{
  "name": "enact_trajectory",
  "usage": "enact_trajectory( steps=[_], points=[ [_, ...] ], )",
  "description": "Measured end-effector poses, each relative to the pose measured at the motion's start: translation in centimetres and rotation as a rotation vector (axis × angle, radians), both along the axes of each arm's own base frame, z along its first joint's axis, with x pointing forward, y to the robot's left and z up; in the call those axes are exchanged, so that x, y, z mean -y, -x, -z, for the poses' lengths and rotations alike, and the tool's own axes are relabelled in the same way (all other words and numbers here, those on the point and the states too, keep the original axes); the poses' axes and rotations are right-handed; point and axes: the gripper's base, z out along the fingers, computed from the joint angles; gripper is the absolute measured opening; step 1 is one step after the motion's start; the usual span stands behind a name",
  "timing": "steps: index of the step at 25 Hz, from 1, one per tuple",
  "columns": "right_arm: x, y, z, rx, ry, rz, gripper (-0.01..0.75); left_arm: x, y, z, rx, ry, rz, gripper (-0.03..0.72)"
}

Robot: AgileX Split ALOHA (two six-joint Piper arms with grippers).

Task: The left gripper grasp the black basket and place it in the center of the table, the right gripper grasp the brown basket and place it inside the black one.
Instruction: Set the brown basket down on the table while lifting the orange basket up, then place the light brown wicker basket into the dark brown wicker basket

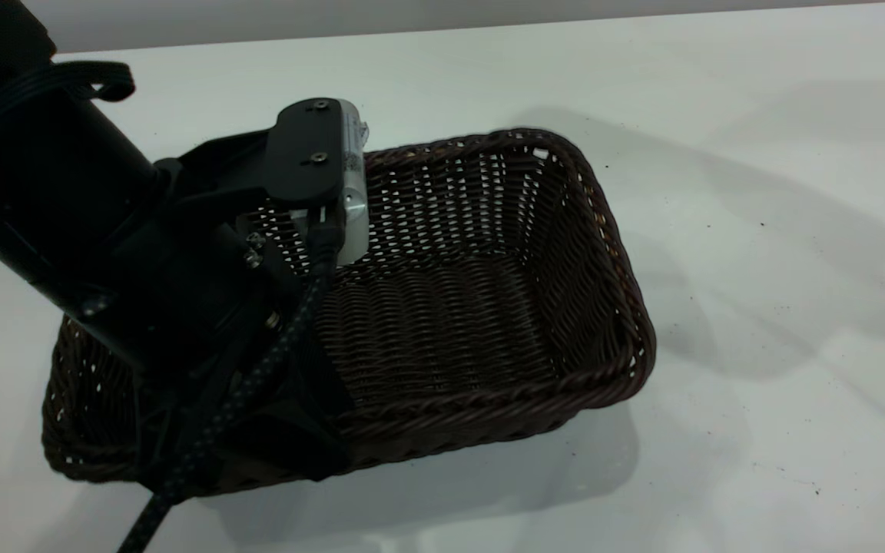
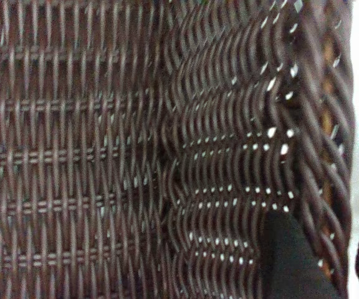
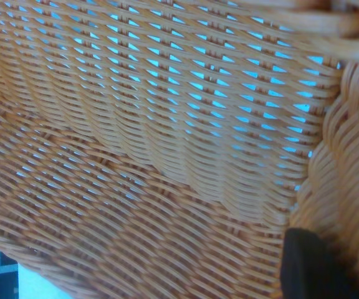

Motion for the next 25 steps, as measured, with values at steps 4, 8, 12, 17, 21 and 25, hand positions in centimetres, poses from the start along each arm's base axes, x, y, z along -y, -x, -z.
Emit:
enact_trajectory(
  steps=[4, 8, 12, 17, 21, 25],
  points=[
    [0.0, 0.0, 0.0, 0.001, 0.001, -0.001, 0.106, 0.3, -0.4, -0.1, 0.009, 0.027, -0.081, 0.321],
    [0.0, 0.0, 0.0, 0.002, 0.001, -0.003, 0.106, 0.6, -0.8, -0.3, -0.005, 0.071, -0.188, 0.36],
    [0.0, 0.0, 0.0, -0.001, -0.002, -0.002, 0.106, 1.0, -1.1, -0.6, -0.035, 0.119, -0.293, 0.4],
    [0.0, 0.0, 0.0, 0.001, -0.001, 0.002, 0.106, 1.3, -0.8, -0.8, -0.085, 0.154, -0.313, 0.417],
    [0.1, -0.1, 0.1, 0.003, 0.001, 0.011, 0.106, 1.4, -0.4, -1.9, -0.094, 0.195, -0.28, 0.417],
    [0.2, -0.2, 0.1, 0.011, 0.021, 0.022, 0.106, 1.3, -0.1, -4.8, -0.025, 0.268, -0.262, 0.418]
  ],
)
